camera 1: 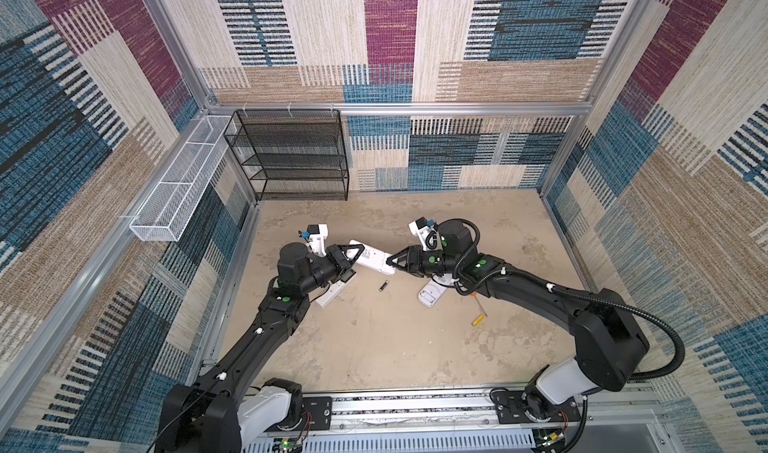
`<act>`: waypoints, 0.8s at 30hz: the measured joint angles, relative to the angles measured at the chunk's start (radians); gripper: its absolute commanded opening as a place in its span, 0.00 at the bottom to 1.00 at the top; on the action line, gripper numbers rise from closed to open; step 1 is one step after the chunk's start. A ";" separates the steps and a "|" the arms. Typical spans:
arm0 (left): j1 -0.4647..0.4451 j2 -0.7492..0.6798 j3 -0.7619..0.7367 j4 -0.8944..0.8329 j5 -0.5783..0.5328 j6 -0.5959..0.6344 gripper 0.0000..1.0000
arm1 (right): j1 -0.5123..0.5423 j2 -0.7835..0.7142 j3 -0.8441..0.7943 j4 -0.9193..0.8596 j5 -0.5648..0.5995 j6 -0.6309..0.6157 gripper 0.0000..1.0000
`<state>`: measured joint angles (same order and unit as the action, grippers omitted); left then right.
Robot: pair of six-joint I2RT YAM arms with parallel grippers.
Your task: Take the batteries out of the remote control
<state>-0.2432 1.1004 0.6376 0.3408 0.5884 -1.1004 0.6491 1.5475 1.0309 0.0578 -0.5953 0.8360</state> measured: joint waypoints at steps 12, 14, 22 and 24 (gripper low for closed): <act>0.003 0.013 0.000 -0.021 -0.015 0.030 0.00 | -0.002 -0.001 0.008 -0.024 -0.006 -0.011 0.21; 0.003 0.014 0.000 -0.021 -0.021 0.030 0.00 | -0.002 -0.001 0.016 -0.027 -0.006 -0.011 0.19; 0.003 0.017 0.000 -0.020 -0.035 0.029 0.00 | -0.003 0.011 0.017 0.005 -0.042 -0.002 0.09; 0.005 0.018 -0.002 -0.021 -0.040 0.030 0.00 | -0.005 0.022 0.019 0.022 -0.056 0.003 0.07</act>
<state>-0.2382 1.1179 0.6353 0.3202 0.5480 -1.0706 0.6437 1.5696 1.0500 0.0795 -0.6518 0.8387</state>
